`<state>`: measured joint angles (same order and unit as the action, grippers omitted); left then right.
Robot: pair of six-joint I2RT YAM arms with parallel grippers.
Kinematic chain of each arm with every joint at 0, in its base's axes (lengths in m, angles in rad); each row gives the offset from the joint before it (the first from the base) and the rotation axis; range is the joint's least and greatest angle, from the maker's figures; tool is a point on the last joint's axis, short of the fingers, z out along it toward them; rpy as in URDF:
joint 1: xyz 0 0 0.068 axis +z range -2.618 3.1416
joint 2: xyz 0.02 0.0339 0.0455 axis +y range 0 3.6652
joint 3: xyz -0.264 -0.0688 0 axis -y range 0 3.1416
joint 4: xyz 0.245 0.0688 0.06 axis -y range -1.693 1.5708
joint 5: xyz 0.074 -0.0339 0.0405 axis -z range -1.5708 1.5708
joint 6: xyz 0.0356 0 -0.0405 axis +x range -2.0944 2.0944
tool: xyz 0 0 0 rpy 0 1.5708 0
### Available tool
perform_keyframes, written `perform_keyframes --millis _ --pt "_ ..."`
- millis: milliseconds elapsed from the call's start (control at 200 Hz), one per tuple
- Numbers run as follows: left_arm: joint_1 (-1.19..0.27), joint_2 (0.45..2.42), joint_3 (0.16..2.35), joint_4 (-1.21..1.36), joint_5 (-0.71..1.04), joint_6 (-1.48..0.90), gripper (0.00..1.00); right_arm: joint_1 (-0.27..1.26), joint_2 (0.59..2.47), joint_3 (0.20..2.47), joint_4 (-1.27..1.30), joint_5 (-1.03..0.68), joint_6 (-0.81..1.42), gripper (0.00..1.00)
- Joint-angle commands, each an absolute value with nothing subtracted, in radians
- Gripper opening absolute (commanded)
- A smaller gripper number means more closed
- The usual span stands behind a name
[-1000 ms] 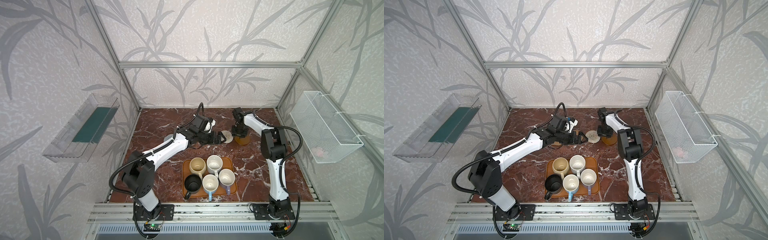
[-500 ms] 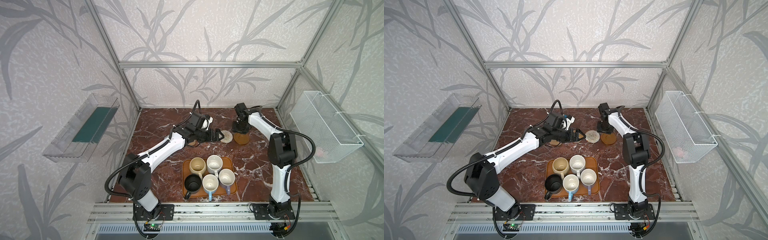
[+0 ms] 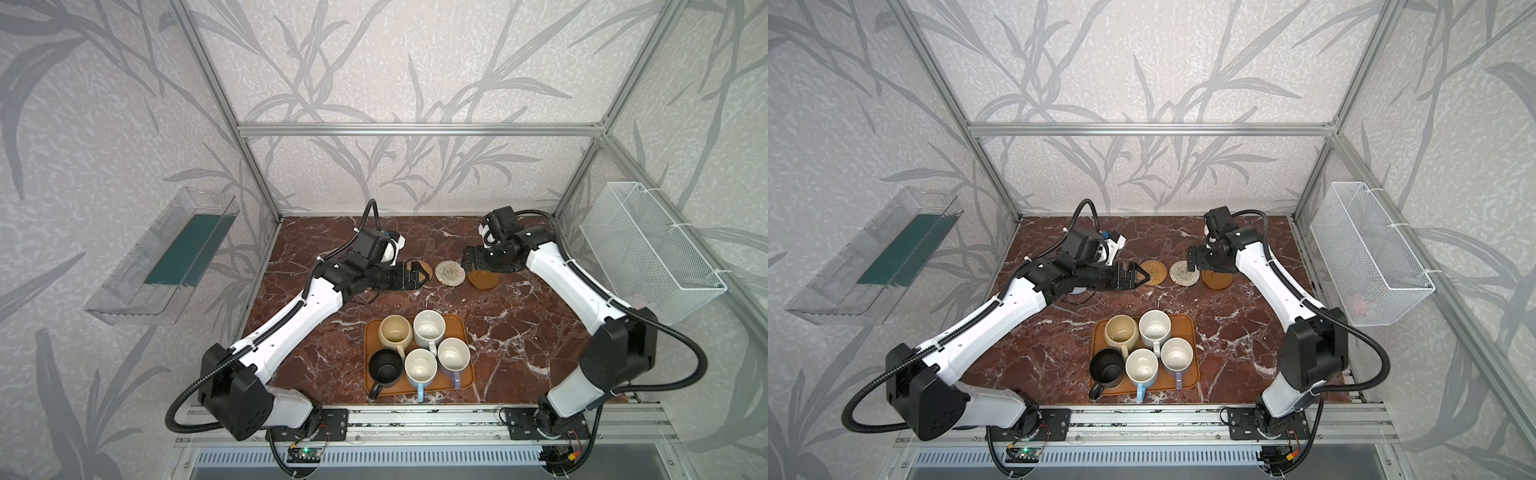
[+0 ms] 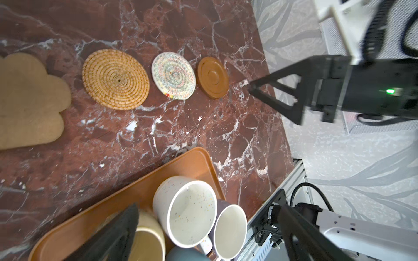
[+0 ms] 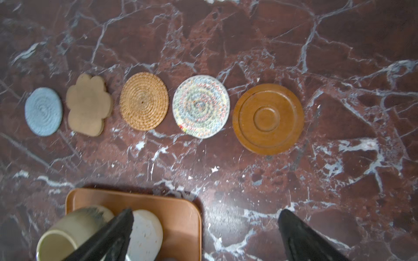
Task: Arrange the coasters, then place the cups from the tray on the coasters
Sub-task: 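Move both grippers back over the mug tray nearer the robot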
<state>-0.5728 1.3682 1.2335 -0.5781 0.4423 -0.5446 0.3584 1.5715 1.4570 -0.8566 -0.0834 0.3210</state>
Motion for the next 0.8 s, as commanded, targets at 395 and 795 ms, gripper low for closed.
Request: perform_keyframes --millis 395,795 --pt "-0.672 1.283 1.083 -0.966 0.185 -0.543 0.99 0.508 1.215 1.019 -0.662 -0.312 0.332 0.99" --pt "-0.751 1.334 1.020 -0.930 0.164 -0.630 0.99 0.560 1.191 0.936 -0.561 -0.304 0.425 1.00"
